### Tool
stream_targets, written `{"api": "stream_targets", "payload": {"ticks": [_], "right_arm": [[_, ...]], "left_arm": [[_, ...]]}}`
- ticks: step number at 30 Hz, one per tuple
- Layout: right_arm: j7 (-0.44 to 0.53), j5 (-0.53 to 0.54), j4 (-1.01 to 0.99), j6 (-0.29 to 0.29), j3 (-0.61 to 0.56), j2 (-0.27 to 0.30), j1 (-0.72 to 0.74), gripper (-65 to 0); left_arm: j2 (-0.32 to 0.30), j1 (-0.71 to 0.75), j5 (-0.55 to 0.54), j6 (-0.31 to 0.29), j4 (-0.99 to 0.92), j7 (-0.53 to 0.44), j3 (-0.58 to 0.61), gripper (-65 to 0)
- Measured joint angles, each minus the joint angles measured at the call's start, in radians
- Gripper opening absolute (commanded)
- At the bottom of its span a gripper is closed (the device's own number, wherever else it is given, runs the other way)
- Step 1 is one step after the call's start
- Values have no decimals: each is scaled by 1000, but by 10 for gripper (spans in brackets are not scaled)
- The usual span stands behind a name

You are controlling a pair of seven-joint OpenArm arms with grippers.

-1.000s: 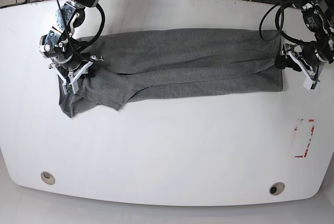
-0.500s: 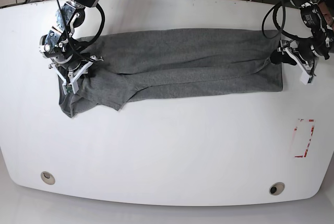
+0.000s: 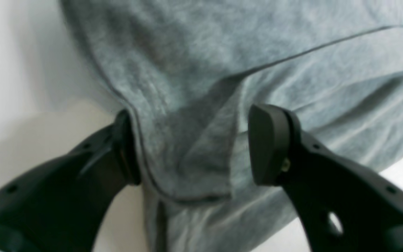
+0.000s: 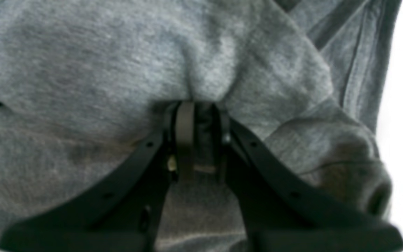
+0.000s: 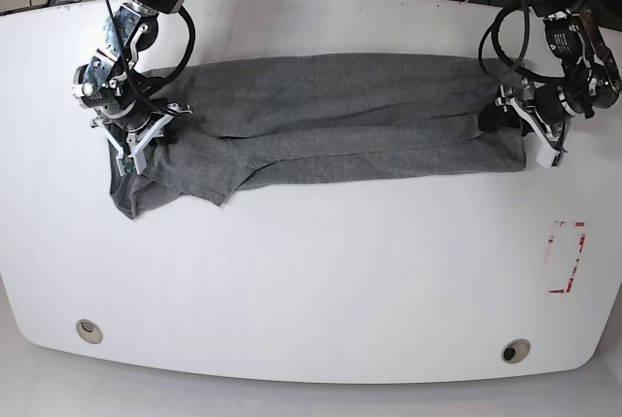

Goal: Layout the t-shirt on the table in an organized manner, then fold the t-shirt properly
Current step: 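Grasp the end of the folded band with the left gripper, then fold the held band end with the left gripper toward the right gripper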

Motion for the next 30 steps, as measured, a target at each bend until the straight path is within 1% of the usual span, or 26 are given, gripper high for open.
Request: {"api": "stream_targets", "payload": {"ticks": [4,5,8,10,12,16,20,23,28,30], "right_arm": [[0,0,0,0,0,0,0,-575],[0,0,0,0,0,0,0,-575],[0,0,0,0,0,0,0,-575],[0,0,0,0,0,0,0,-575],[0,0,0,0,0,0,0,-575],[0,0,0,0,0,0,0,-575],[0,0,0,0,0,0,0,-575],[0,0,0,0,0,0,0,-575],[0,3,0,0,0,0,0,-575],[0,2,0,0,0,0,0,-575]], "left_arm": [[3,2,5,1,0,5,32,-615],[4,3,7,1,-1,7,43,-644],[7,8,3,1,1,10,51,-628],[8,12,9,1,21,18,50,-628],[12,23,39,5,69,39,51,-628],[10,64,44,5,201,42,69,-626],[2,77,58,7,361,48,165,-626],[7,74,34,3,454,40,239,-626],[8,66,27,3,504,33,359,-625],[30,66,36,3,501,42,385,-622]]}}
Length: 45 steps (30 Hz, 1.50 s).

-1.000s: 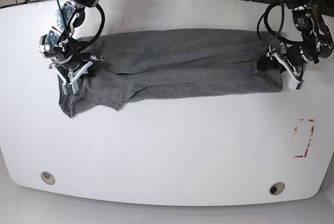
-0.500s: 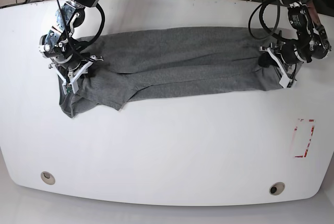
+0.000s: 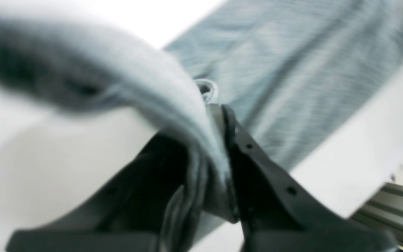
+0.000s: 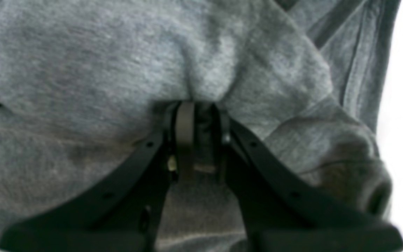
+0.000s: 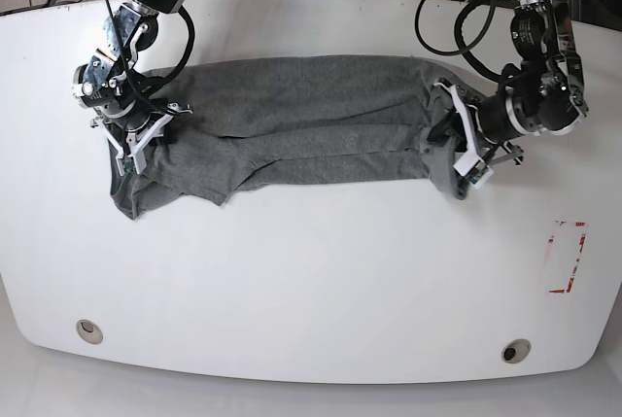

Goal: Layout the t-shirt on the table in an organized manner, then fold the t-shirt properly
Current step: 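Fold the held band end with the left gripper toward the right gripper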

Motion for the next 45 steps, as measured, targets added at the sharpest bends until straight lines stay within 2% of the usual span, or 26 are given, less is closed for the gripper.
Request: {"api": "stream_targets", "payload": {"ticks": [4,9,16,25,29,36,38,41,45], "right_arm": [[0,-2,0,0,0,0,0,-575],[0,-2,0,0,0,0,0,-575],[0,-2,0,0,0,0,0,-575],[0,-2,0,0,0,0,0,-575],[0,-2,0,0,0,0,0,-575],[0,-2,0,0,0,0,0,-575],[0,-2,0,0,-1,0,0,-575],[0,-2,0,0,-1,0,0,-575],[0,-2,0,0,-1,0,0,-575]], "left_arm": [[69,-3,16,1,-2,13,35,-622],[120,-42,3,0,-3,3,135,-621],[207,-53,12,0,-76,6,149,-621],[238,-86,70,0,-153,6,151,-612],[257,-93,98,1,-157,10,146,-538],[271,-109,85,1,-159,5,204,-300],[271,-114,84,0,-159,29,243,-276],[292,-135,77,0,-155,121,289,-278],[318,-166,-18,0,-124,183,324,-278]]}}
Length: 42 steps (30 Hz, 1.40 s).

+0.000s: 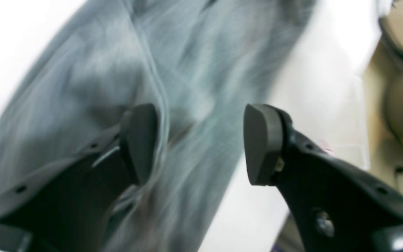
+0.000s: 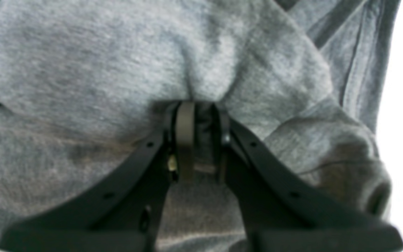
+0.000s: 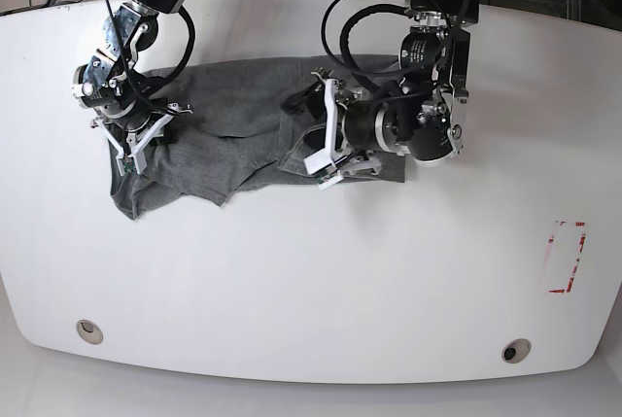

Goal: Layout the t-shirt on the table in an organized manner, then fold the t-shirt properly
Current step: 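Fold the held band end with the left gripper toward the right gripper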

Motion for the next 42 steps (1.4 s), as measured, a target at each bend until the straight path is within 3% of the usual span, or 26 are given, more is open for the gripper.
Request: {"api": "stream_targets", "payload": {"ticks": [4,13,18,30,36,38,42], "right_arm": [[0,0,0,0,0,0,0,-575],[0,0,0,0,0,0,0,-575],[-2,0,0,0,0,0,3,-575],[-3,0,0,0,0,0,4,-575],[-3,0,0,0,0,0,3,-575],[-3,0,0,0,0,0,3,-575],[-3,0,0,0,0,-1,3,-575]], "left_arm": [[-5,-28,-63,0,46,-5,-5,-278],[-150,-35,-47,0,51,9,-160,-278],[-211,-31,-44,0,50,-17,-165,-278],[-226,-19,-55,0,-122,-37,-200,-278],[-180,-17,-60,0,-159,-35,-176,-279],[-178,-20,-90,0,-160,-37,-141,-304],[-179,-22,-120,0,-159,-41,-68,-457]]}}
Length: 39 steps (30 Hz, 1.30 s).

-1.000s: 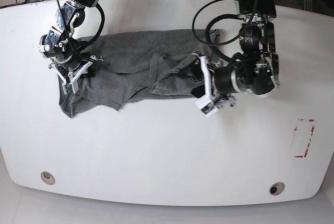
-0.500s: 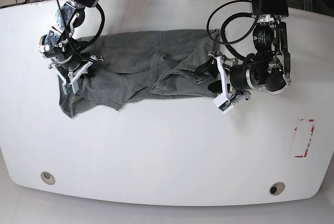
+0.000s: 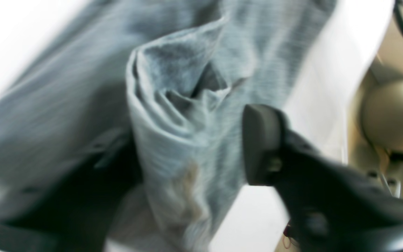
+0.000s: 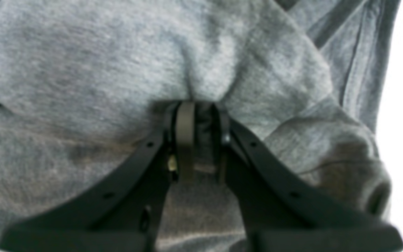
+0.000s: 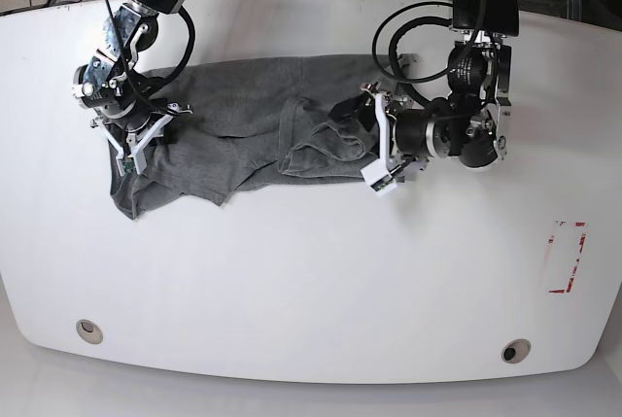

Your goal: Layout the t-shirt on the table in an organized manner, then fold the t-shirt properly

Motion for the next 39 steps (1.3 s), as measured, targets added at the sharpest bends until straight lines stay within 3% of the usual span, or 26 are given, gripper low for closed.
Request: {"api": "stream_targets", "payload": {"ticks": [2,4,14,19,23,29,33,35,39], "right_arm": [[0,0,0,0,0,0,0,-575],[0,0,0,0,0,0,0,-575],[0,0,0,0,0,0,0,-575],[0,0,0,0,0,0,0,-575],[0,0,0,0,0,0,0,-575],[0,0,0,0,0,0,0,-575],[0,0,0,0,0,0,0,-575],[0,0,0,0,0,0,0,-575],[0,0,0,0,0,0,0,-575]], "left_arm": [[0,0,2,0,0,1,24,-553],[-1,0,2,0,0,3,50,-574],[-8,-65,-2,0,5,42,337,-426],[-17,-93,-7,0,71,37,416,-357],[-29,-114,-2,0,89,39,435,-324],[-29,-122,-2,0,89,42,450,-325],[-20,-119,1,0,89,40,374,-325],[-19,-118,45,-1,90,24,320,-326],[-29,-111,236,1,87,-16,212,-356]]}}
